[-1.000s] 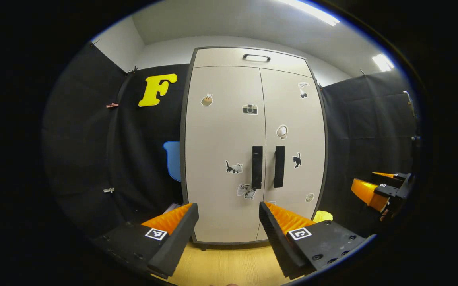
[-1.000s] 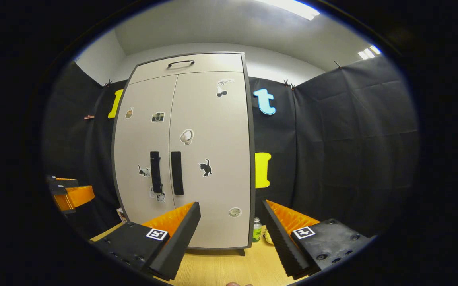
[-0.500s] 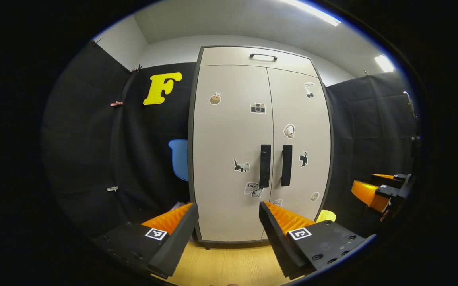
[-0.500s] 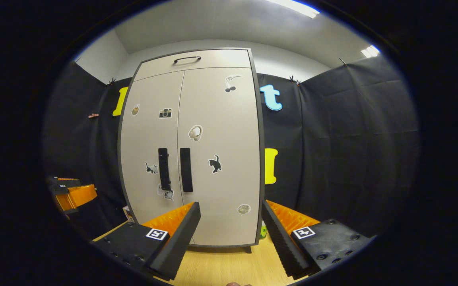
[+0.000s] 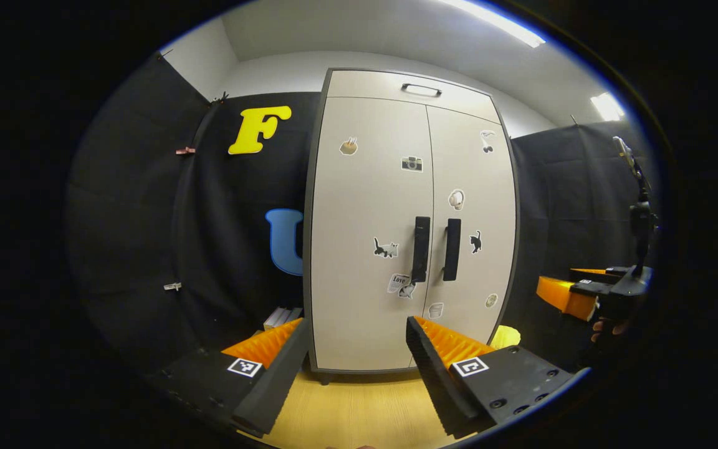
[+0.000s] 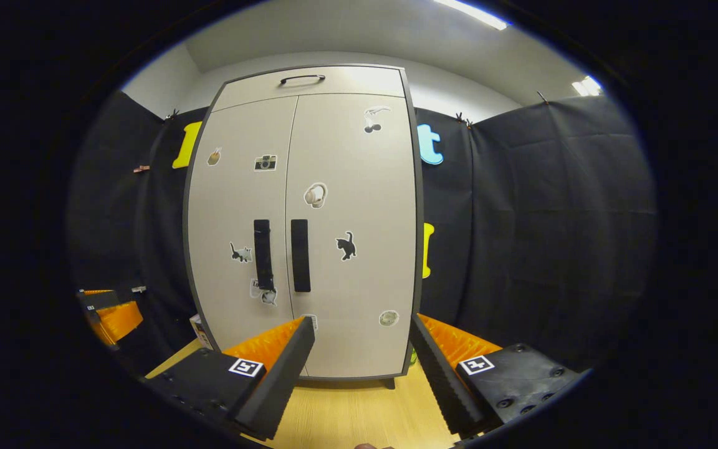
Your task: Open the right door of the double-door shoe cabinet with the right hand, and open the left door with the left hand.
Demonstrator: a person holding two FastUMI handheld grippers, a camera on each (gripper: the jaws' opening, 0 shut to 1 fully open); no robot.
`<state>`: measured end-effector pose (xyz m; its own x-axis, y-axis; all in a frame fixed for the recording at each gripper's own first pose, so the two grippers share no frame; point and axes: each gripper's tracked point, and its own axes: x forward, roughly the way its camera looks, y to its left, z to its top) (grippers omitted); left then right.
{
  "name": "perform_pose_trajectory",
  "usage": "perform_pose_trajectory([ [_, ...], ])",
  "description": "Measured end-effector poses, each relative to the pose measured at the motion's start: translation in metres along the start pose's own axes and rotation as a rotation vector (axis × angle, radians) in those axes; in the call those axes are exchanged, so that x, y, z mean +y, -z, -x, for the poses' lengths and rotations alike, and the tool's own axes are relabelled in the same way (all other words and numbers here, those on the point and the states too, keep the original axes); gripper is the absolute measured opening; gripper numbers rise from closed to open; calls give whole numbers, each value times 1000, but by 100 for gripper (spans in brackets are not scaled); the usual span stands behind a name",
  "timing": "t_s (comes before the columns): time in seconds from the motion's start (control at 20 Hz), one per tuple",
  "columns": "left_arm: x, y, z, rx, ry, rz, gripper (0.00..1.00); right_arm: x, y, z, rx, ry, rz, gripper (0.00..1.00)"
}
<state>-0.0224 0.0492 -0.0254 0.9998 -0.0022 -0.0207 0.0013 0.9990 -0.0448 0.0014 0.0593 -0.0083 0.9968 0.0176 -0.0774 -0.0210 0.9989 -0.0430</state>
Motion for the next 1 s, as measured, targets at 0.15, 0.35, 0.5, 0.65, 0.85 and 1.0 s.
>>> perform_pose_trajectory([
  [0.15,4,5,1,9,-3,-18,95,13,-11,-4,-13,-25,-16,98],
  [0.35,13,0,3,1,-28,-26,95,29,-29,-35,-39,-53,-42,98],
  [0.5,20,-4,-2,-17,-70,-95,95,38,-36,-65,-36,-71,-32,98],
  [0.65,20,-1,-10,-1,-78,-50,95,50,-45,-95,-38,-109,-38,98],
  [0.85,25,-2,-18,9,-124,-2,95,68,-42,-131,-23,-141,-54,98],
  [1.0,31,-3,-21,15,-157,-22,95,84,-28,-159,11,-164,-63,96],
])
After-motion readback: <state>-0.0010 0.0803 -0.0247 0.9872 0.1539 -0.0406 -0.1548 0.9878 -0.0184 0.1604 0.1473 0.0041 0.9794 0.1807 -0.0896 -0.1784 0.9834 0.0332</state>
